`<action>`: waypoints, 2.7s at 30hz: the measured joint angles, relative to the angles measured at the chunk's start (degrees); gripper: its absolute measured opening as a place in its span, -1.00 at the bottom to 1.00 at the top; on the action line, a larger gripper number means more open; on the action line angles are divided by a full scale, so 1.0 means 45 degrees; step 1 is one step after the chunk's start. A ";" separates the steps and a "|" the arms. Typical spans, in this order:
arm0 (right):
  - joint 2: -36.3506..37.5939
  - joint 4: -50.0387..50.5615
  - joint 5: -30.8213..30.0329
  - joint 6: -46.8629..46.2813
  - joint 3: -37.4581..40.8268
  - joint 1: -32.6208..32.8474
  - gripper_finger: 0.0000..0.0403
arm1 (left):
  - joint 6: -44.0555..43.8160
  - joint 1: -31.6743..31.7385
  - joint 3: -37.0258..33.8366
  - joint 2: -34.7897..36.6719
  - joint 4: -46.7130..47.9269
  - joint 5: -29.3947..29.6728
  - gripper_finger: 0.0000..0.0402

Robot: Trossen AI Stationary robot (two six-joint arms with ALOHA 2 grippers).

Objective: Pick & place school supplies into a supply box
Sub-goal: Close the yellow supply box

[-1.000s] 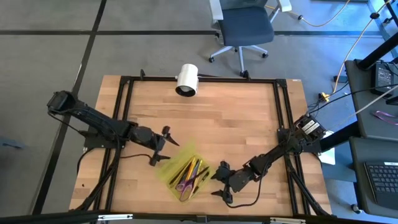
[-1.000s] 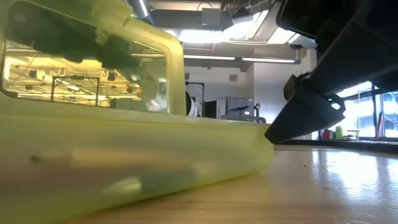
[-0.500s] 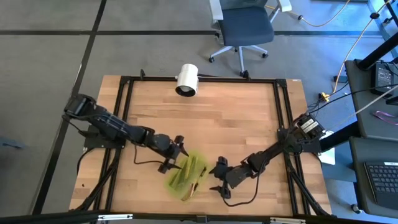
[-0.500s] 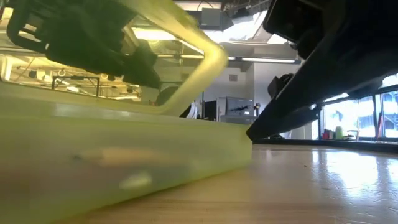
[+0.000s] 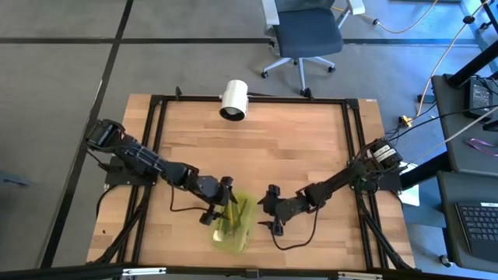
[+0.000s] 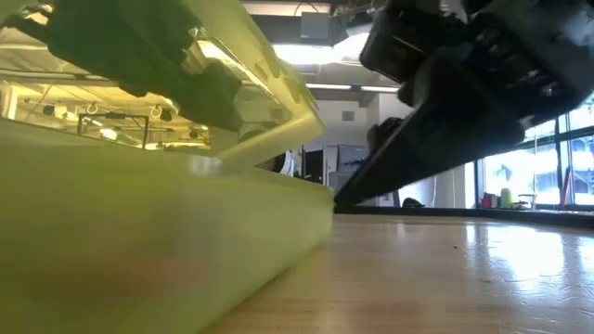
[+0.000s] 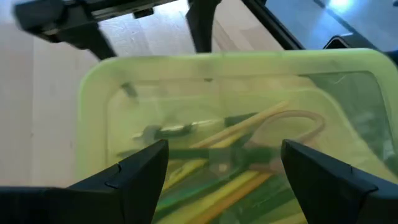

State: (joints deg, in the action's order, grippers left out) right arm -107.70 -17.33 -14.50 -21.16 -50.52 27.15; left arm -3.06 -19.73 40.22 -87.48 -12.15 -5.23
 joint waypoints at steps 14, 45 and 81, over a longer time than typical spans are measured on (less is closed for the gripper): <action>0.0005 -0.0688 0.0034 0.0842 0.0000 -0.0597 0.79 | -0.1028 -0.0377 0.0021 -0.0368 0.0147 -0.0078 0.50; 0.1127 0.2687 -0.0772 -0.0119 0.0000 -0.0366 0.79 | -0.4058 0.0833 0.0016 -0.1459 0.0077 0.5284 0.49; 0.2609 0.2984 -0.0840 0.0642 0.0000 0.0178 0.79 | -0.2230 0.1906 -0.0042 0.0828 0.0985 0.4259 0.49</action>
State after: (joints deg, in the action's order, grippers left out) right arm -95.96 -3.90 -18.28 -18.27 -50.52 27.95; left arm -13.09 -11.16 40.03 -83.76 -7.72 13.93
